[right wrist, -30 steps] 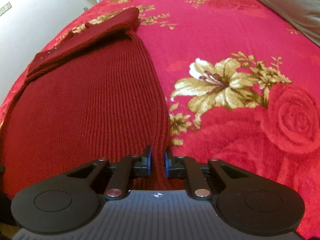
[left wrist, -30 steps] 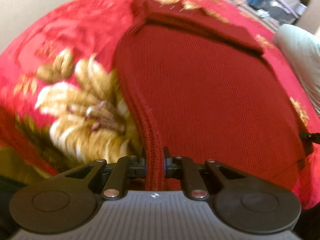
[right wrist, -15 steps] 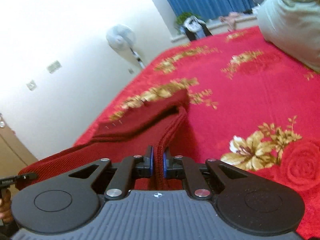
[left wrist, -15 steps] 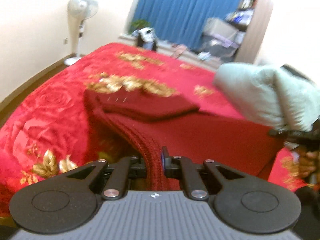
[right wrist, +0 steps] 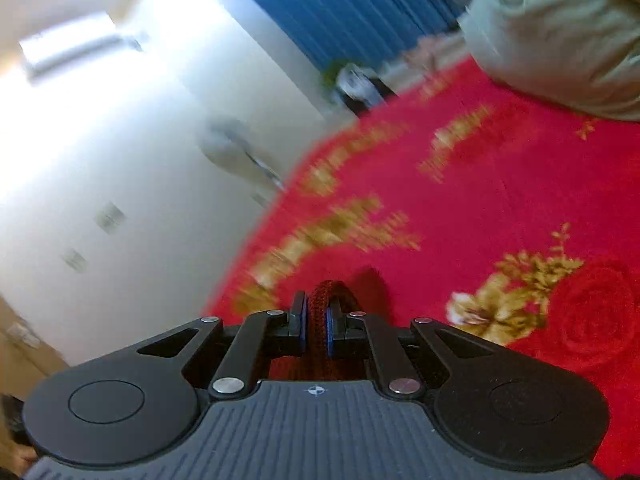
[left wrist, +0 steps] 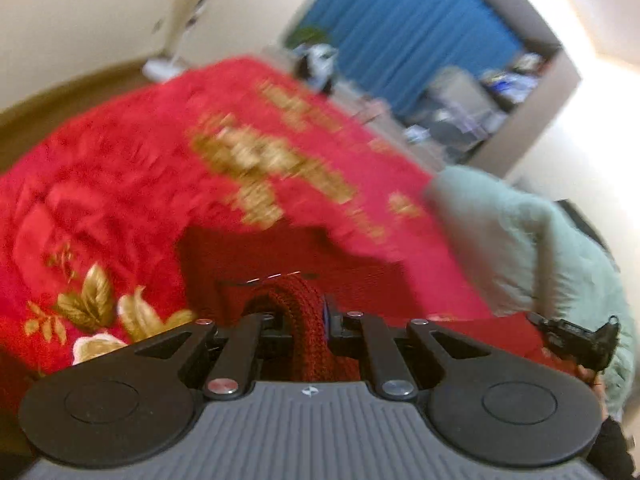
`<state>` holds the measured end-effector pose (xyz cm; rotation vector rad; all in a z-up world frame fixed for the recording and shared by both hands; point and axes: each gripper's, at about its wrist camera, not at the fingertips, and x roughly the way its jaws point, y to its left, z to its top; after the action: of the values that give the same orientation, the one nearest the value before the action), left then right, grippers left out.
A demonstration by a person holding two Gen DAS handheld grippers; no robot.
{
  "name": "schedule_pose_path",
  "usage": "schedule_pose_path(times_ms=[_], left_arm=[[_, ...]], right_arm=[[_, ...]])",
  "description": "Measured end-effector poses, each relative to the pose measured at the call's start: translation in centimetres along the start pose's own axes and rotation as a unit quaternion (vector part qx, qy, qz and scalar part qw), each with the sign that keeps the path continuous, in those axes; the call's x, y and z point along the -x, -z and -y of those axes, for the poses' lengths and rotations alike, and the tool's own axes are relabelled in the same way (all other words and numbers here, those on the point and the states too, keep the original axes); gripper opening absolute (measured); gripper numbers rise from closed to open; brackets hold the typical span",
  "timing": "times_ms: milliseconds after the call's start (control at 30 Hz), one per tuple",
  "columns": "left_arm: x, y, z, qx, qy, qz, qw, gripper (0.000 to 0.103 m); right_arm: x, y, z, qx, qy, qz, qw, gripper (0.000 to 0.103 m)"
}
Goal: Fold small clothes
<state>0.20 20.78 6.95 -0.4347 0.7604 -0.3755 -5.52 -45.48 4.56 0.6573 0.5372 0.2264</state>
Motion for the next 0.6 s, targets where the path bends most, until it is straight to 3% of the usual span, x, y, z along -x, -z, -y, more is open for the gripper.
schedule_pose_path(times_ms=[167,267,367,433,467,600], left_arm=[[-9.4,-2.9,-6.3,0.020,-0.042,-0.057,0.9973,0.011],[-12.7,-3.2,-9.8,0.081,-0.050,-0.091,0.9913,0.012],[-13.7,-3.3,-9.4,0.056,-0.061,-0.097,0.9918,0.015],[-13.6,-3.1,-9.6,0.055,-0.060,-0.099,0.9917,0.015],[-13.5,-3.2,-9.8,0.061,-0.052,-0.097,0.9920,0.015],[-11.1,-2.9,-9.6,0.062,-0.011,-0.077,0.9950,0.020]], right_arm=[[-11.2,-0.6,1.8,0.023,0.063,-0.081,0.994,0.008],[-14.8,0.4,3.0,0.035,0.087,-0.103,0.990,0.009],[-15.9,1.9,4.6,0.022,0.088,-0.107,0.990,0.011],[-16.0,2.4,4.9,0.025,0.092,-0.116,0.989,0.020],[-15.7,2.4,4.8,0.032,0.096,-0.111,0.989,0.025],[-14.2,1.7,5.1,0.041,0.106,-0.078,0.990,0.029]])
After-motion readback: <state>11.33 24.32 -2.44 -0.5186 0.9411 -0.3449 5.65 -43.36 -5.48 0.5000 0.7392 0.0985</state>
